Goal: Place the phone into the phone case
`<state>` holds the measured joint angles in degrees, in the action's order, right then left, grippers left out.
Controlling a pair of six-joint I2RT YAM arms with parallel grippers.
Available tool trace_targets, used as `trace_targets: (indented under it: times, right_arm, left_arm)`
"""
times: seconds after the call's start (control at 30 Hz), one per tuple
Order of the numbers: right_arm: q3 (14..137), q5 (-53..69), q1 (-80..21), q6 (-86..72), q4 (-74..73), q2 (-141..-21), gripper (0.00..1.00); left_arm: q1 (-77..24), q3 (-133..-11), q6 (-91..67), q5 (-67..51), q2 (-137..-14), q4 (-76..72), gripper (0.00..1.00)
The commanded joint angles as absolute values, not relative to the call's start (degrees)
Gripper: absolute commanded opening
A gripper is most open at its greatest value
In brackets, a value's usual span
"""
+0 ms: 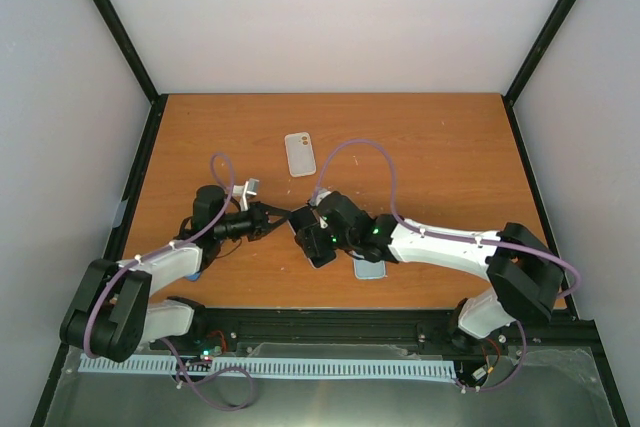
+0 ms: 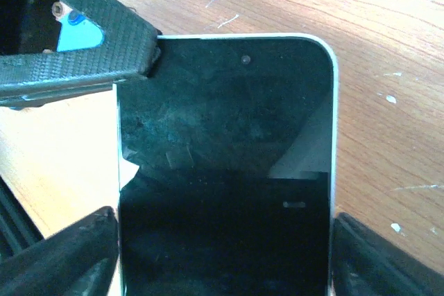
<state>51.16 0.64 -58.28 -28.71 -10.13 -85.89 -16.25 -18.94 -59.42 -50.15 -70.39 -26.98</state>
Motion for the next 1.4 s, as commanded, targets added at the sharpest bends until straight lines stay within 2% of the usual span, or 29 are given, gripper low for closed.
trace_targets:
  times: [0.0, 0.1, 0.2, 0.27, 0.4, 0.5, 0.63, 0.73, 0.93, 1.17, 1.23, 1.37]
  right_arm:
    - [50.5, -1.1, -58.5, -26.4, -10.0, -81.1, 0.84]
    - [48.3, 4.3, -56.6, -25.3, -10.9, -76.6, 0.93]
    - [44.9, 11.2, -53.4, -25.4, -10.1, -71.0, 0.94]
    - [42.8, 15.6, -51.4, -26.4, -9.0, -68.1, 0.89]
    - [40.1, 21.8, -48.4, -28.5, -7.2, -64.4, 0.67]
    - [38.7, 24.9, -45.9, -27.5, -6.9, -62.6, 0.63]
    - [37.4, 31.0, -42.7, -28.3, -4.8, -62.7, 0.52]
    - [37.3, 34.7, -42.6, -29.8, -2.3, -64.5, 0.50]
    - [36.4, 36.8, -42.6, -31.6, 1.2, -67.6, 0.53]
    - [36.1, 39.2, -42.6, -33.2, 4.3, -69.9, 0.51]
    - [35.9, 40.2, -42.6, -33.8, 5.2, -70.0, 0.45]
    - [35.2, 41.5, -42.6, -34.5, 7.0, -69.7, 0.20]
  left_arm:
    - [-16.5, -21.1, -57.1, -52.9, -70.8, -27.9, 0.00]
    - [-16.5, -22.4, -55.2, -55.6, -71.0, -27.3, 0.00]
    - [-16.5, -23.9, -53.3, -58.7, -70.9, -26.7, 0.00]
    - [-16.5, -24.7, -52.3, -60.2, -70.5, -26.2, 0.00]
    - [-16.5, -25.5, -51.2, -63.5, -69.6, -26.6, 0.00]
    - [-16.5, -25.6, -51.5, -64.0, -68.9, -26.6, 0.00]
    - [-16.5, -25.8, -52.4, -65.9, -68.4, -28.2, 0.00]
    - [-16.5, -25.4, -53.4, -66.8, -67.6, -30.0, 0.00]
    - [-16.5, -24.7, -54.5, -67.6, -67.1, -31.8, 0.00]
    - [-16.6, -23.4, -56.8, -69.1, -67.1, -36.0, 0.00]
    - [-16.6, -23.3, -56.6, -69.0, -66.9, -35.8, 0.00]
    - [-16.6, -22.5, -56.8, -67.9, -66.5, -35.8, 0.00]
